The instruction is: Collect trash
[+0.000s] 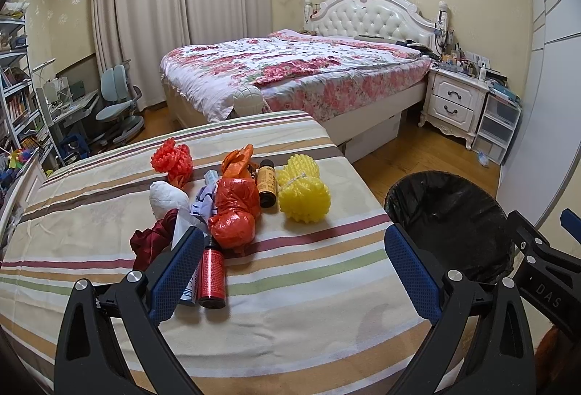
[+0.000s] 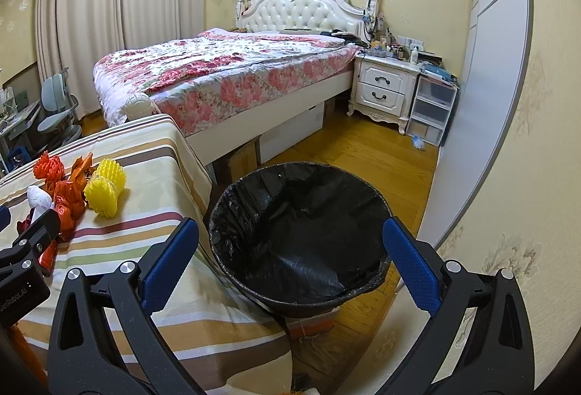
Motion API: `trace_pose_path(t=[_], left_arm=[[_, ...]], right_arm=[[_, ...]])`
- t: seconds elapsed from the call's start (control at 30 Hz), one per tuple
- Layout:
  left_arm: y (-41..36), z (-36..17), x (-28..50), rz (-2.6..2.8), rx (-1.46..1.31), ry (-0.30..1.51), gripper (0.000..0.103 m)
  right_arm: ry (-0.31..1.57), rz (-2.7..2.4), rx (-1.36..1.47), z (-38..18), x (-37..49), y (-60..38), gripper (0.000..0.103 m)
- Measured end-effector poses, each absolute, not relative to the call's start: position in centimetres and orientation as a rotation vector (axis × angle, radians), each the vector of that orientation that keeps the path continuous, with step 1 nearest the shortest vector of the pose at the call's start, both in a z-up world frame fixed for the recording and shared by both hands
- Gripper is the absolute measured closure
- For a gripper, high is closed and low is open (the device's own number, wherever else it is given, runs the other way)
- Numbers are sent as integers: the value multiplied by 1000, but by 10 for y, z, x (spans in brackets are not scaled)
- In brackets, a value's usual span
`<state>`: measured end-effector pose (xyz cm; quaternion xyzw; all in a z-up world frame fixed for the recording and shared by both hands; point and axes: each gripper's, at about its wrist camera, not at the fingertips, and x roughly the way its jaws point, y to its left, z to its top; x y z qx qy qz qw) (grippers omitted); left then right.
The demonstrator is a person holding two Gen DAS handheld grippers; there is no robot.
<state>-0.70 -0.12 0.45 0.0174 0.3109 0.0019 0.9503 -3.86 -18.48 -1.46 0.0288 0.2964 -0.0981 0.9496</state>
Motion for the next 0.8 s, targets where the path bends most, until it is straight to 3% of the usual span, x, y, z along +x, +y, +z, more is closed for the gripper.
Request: trace_pose_path(t=[0.8], left_arm=[[-3, -1, -7, 5, 38, 636, 6]], right_arm=[[606, -200, 60, -16, -39, -188, 4]])
